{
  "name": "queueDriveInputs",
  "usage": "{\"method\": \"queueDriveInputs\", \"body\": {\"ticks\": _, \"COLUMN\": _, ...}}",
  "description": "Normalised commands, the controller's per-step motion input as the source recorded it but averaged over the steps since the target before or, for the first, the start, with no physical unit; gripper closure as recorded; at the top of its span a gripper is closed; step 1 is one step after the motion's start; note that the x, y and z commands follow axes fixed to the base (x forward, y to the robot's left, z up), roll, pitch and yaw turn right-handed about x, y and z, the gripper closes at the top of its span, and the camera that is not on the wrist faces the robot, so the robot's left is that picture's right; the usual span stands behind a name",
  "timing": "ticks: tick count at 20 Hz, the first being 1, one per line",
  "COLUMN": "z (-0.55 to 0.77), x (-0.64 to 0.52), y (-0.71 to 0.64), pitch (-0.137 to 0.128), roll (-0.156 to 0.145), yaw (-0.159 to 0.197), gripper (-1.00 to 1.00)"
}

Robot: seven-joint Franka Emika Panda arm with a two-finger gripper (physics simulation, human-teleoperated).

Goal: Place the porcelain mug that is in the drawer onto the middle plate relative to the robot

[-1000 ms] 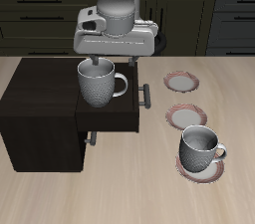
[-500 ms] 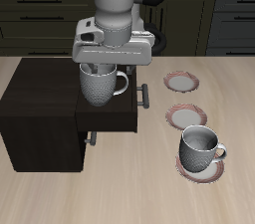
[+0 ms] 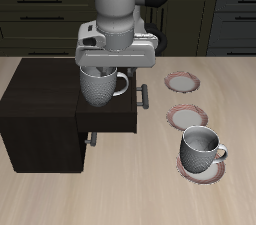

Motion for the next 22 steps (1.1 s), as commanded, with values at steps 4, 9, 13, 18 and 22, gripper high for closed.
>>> {"method": "queueDriveInputs", "body": {"ticks": 4, "z": 0.02, "x": -0.08, "y": 0.02, "pitch": 0.003, "roll": 0.019, "yaw": -0.016, "gripper": 1.00}}
{"method": "queueDriveInputs", "body": {"ticks": 9, "z": 0.11, "x": -0.02, "y": -0.04, "pitch": -0.014, "roll": 0.005, "yaw": -0.018, "gripper": 1.00}}
{"method": "queueDriveInputs", "body": {"ticks": 13, "z": 0.19, "x": -0.03, "y": -0.04, "pitch": -0.029, "roll": -0.012, "yaw": 0.006, "gripper": 1.00}}
{"method": "queueDriveInputs", "body": {"ticks": 18, "z": 0.44, "x": -0.15, "y": 0.13, "pitch": -0.059, "roll": 0.006, "yaw": 0.015, "gripper": 1.00}}
{"method": "queueDriveInputs", "body": {"ticks": 22, "z": 0.43, "x": -0.18, "y": 0.13, "pitch": -0.058, "roll": 0.015, "yaw": 0.020, "gripper": 1.00}}
